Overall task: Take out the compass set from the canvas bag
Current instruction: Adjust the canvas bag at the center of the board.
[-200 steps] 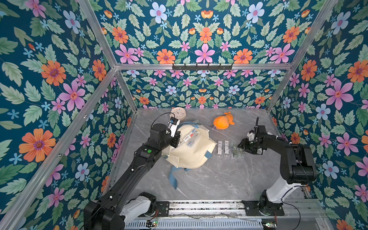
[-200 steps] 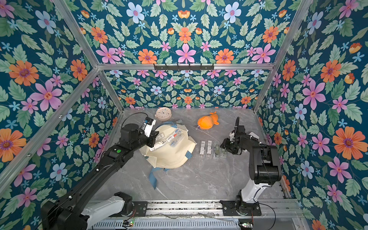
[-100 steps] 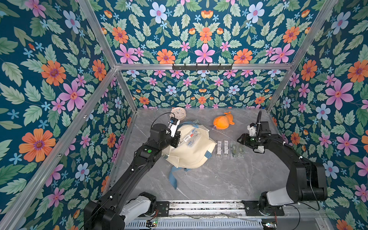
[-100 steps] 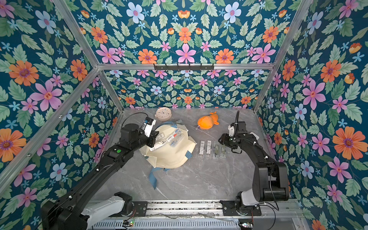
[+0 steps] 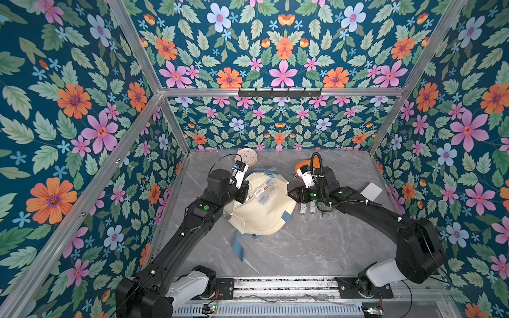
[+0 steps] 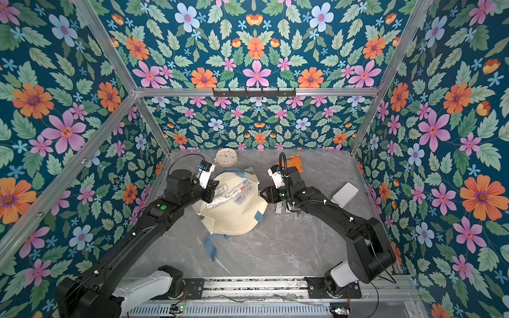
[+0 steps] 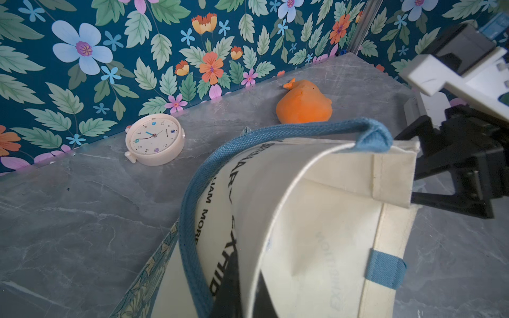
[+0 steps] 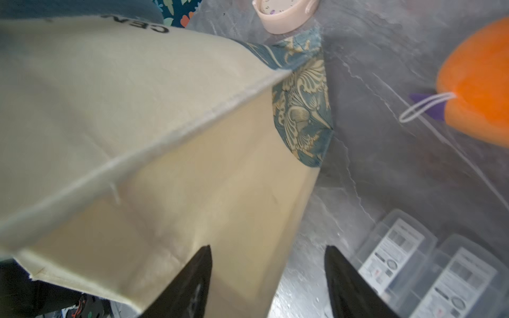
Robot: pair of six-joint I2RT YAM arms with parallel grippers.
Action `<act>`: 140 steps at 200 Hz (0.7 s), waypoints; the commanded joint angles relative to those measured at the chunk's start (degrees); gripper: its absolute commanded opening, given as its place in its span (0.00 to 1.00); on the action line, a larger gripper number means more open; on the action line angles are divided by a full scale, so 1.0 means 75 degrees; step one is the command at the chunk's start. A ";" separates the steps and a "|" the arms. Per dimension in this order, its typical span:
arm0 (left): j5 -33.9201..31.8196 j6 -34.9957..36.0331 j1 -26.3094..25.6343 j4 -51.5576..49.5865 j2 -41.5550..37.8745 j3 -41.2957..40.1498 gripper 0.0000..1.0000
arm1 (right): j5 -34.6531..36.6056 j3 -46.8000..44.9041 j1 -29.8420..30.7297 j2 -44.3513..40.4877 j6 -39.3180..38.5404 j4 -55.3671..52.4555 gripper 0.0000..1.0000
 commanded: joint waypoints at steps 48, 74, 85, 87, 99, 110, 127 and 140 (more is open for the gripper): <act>-0.0222 0.0013 0.0010 -0.0004 -0.0147 0.0122 0.00 | -0.0082 0.0341 0.0386 0.0502 -0.0391 0.0427 0.65; -0.0264 0.0024 0.0010 -0.0044 -0.0165 0.0113 0.00 | 0.0227 0.0174 0.0386 -0.0417 -0.0769 -0.0181 0.66; -0.0246 0.0015 0.0011 -0.0055 -0.0149 0.0113 0.00 | 0.0133 0.0061 0.0388 -0.0798 -0.0790 -0.0252 0.66; -0.0235 0.0010 0.0011 -0.0055 -0.0153 0.0113 0.00 | 0.0118 0.0033 0.0401 -0.0882 -0.0790 -0.0238 0.66; -0.0216 -0.0021 0.0011 -0.0055 -0.0133 0.0113 0.00 | 0.0061 -0.0148 0.0559 -0.1245 -0.0855 -0.0011 0.66; -0.0194 -0.0033 0.0011 -0.0055 -0.0127 0.0111 0.00 | 0.0111 -0.0270 0.0808 -0.1459 -0.1080 0.0293 0.68; -0.0195 -0.0034 0.0011 -0.0087 -0.0130 0.0124 0.00 | 0.0281 -0.0221 0.1144 -0.1460 -0.1487 0.0621 0.73; -0.0194 -0.0028 0.0011 -0.0114 -0.0121 0.0135 0.00 | 0.0577 -0.0010 0.1302 -0.1177 -0.1833 0.0703 0.75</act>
